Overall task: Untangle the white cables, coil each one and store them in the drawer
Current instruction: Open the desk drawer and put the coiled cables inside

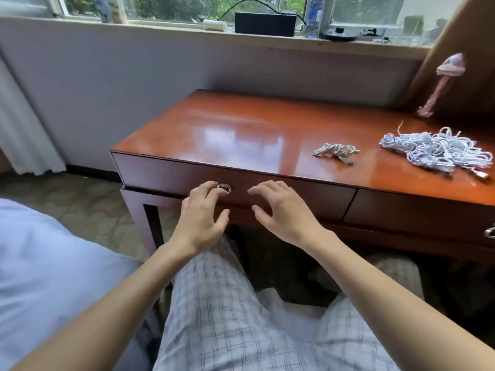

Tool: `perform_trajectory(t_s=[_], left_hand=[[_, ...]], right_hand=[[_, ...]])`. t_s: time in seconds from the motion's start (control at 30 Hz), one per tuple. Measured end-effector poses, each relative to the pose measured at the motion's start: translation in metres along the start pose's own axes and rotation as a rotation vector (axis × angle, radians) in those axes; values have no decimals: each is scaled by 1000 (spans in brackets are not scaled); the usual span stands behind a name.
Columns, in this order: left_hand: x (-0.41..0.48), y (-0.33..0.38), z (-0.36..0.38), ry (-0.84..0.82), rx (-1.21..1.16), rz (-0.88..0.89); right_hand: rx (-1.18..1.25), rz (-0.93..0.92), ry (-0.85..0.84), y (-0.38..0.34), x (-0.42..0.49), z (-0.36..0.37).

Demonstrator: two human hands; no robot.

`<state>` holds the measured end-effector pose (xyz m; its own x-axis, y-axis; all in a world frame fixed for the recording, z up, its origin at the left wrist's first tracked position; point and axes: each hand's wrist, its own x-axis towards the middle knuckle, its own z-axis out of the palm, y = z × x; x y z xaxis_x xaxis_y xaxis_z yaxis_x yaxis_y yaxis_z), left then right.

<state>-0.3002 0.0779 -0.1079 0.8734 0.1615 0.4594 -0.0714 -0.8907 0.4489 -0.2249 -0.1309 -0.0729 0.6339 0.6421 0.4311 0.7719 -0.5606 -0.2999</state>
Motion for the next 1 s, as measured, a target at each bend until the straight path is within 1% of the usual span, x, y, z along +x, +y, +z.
perform_trajectory(t_s=[0.1,0.17,0.23,0.33,0.4,0.47,0.67,0.87,1.0], left_hand=[[-2,-7,1,-19,7,-39],[-1,-12,2,-27,-32,-108],[2,-16,4,-24,-164,-204],[8,-15,4,45,-409,-344],[13,-9,4,69,-518,-461],[20,-6,6,61,-588,-515],[38,-1,20,94,-668,-561],[45,5,20,87,-660,-604],[53,8,15,78,-630,-649]], right_hand=[[16,13,-35,-6,6,11],[37,20,-60,-10,11,17],[50,26,-83,-14,15,23],[76,60,-113,-17,22,33],[103,77,-134,-19,24,37],[113,78,-150,-20,27,40],[80,55,-153,-20,33,37],[-29,-18,-90,-15,35,29],[-50,-36,-40,-14,32,26]])
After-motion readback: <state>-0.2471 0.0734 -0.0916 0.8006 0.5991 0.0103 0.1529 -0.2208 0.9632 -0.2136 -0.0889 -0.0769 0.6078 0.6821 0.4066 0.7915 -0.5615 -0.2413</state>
